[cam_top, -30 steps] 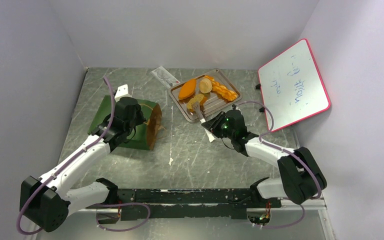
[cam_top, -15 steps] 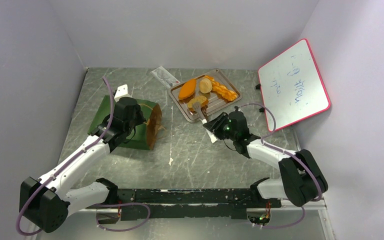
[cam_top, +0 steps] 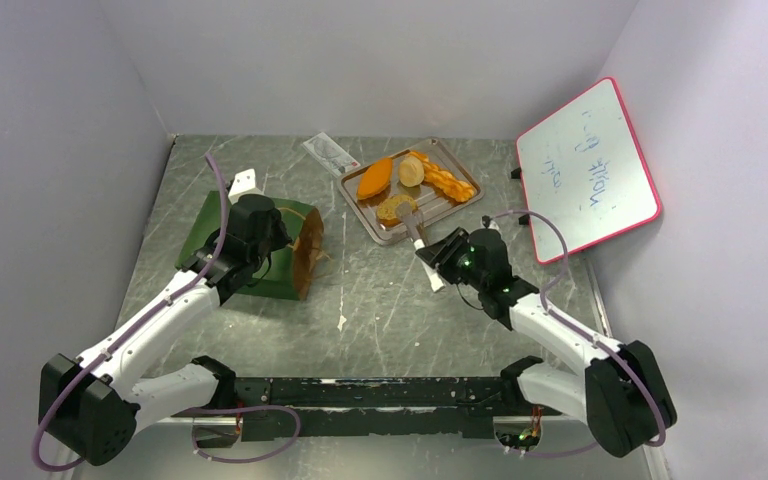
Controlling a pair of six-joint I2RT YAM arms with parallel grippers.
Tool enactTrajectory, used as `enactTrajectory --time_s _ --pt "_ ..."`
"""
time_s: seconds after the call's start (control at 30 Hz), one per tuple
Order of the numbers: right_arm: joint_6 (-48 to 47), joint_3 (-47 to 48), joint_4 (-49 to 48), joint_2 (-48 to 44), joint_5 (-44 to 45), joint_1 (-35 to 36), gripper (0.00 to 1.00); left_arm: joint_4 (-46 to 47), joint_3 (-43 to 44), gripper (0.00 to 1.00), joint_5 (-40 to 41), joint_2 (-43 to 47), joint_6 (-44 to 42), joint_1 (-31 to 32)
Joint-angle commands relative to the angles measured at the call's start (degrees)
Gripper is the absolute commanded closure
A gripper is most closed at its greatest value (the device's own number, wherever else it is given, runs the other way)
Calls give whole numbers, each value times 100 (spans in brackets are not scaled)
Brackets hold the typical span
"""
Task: Take the fake bread out of the paper bag
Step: Place the fake bread in the container, then take out the fake bread from the paper bag.
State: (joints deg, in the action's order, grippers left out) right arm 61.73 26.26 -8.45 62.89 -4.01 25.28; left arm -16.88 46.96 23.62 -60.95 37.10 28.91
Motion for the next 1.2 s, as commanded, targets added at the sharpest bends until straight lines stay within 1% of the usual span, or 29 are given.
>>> enactTrajectory --time_s 0.0,0.2,0.3,0.4,0.57,0.73,1.0,1.17 --pt "-133 117 272 -388 135 -40 62 22 12 93 -97 130 -16 -61" --pt "-417 229 687 -895 -224 21 65 21 -10 93 -235 265 -190 -62" --pt "-440 236 774 -1074 -300 348 66 38 -65 93 -355 333 -327 -61" --pt "-418 328 825 -1123 -97 1021 67 58 -141 93 -477 394 -413 -61" --pt "-348 719 812 -913 549 2227 67 -18 -215 93 -543 500 -398 -61" --pt "-251 977 663 -657 847 2991 68 -100 -181 93 -566 524 -417 -61" --pt "-66 1099 304 -63 992 3730 68 -84 -150 93 -619 501 -441 -63" --pt "53 1104 -154 491 822 3863 68 -62 -184 93 -672 530 -449 -61"
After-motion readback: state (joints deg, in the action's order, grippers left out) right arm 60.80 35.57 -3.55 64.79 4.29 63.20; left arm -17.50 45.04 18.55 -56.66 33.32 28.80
